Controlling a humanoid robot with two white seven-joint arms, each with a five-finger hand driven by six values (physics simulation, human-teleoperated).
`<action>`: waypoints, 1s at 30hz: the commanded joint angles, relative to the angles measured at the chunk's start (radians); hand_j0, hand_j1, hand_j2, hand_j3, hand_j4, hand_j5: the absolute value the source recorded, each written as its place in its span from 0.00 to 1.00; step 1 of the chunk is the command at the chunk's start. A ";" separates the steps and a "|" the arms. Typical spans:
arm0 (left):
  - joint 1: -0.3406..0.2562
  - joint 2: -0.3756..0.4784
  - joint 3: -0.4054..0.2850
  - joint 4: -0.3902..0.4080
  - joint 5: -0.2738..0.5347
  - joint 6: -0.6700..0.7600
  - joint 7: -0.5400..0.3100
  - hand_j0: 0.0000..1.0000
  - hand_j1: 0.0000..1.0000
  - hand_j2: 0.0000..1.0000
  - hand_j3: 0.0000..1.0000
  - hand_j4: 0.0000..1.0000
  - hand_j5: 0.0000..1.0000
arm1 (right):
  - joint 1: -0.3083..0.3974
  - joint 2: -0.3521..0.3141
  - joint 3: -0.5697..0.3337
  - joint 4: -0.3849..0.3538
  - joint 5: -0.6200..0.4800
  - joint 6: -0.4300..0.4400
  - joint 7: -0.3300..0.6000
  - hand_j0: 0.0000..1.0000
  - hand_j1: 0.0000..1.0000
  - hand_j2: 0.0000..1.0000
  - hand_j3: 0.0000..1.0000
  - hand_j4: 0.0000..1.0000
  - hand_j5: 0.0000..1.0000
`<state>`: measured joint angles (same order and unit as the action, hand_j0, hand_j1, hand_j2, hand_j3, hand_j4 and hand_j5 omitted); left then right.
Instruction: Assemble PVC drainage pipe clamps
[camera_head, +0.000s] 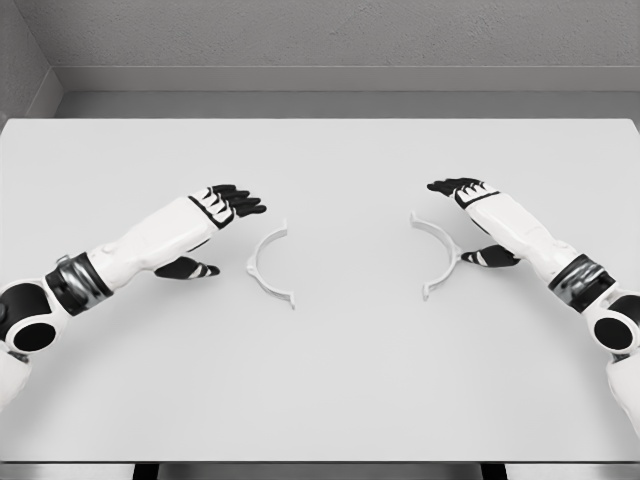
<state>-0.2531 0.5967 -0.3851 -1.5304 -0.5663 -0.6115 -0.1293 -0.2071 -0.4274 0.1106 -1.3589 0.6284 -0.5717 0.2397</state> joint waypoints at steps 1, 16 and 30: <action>0.000 0.000 -0.001 0.003 0.006 0.001 0.000 1.00 1.00 1.00 1.00 1.00 1.00 | -0.002 0.001 0.009 -0.003 -0.004 0.016 0.000 1.00 1.00 1.00 1.00 1.00 1.00; -0.015 -0.041 -0.003 0.041 0.000 0.001 0.000 1.00 1.00 1.00 1.00 1.00 1.00 | -0.035 0.038 0.061 -0.025 0.017 0.050 0.003 1.00 1.00 1.00 1.00 1.00 1.00; -0.044 -0.103 -0.029 0.105 -0.037 0.001 0.000 1.00 1.00 1.00 1.00 1.00 1.00 | -0.051 0.064 0.096 -0.025 0.025 0.076 0.003 1.00 1.00 1.00 1.00 1.00 1.00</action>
<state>-0.3052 0.4993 -0.4124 -1.4373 -0.6087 -0.6114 -0.1294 -0.2577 -0.3645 0.2001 -1.3834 0.6589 -0.5040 0.2428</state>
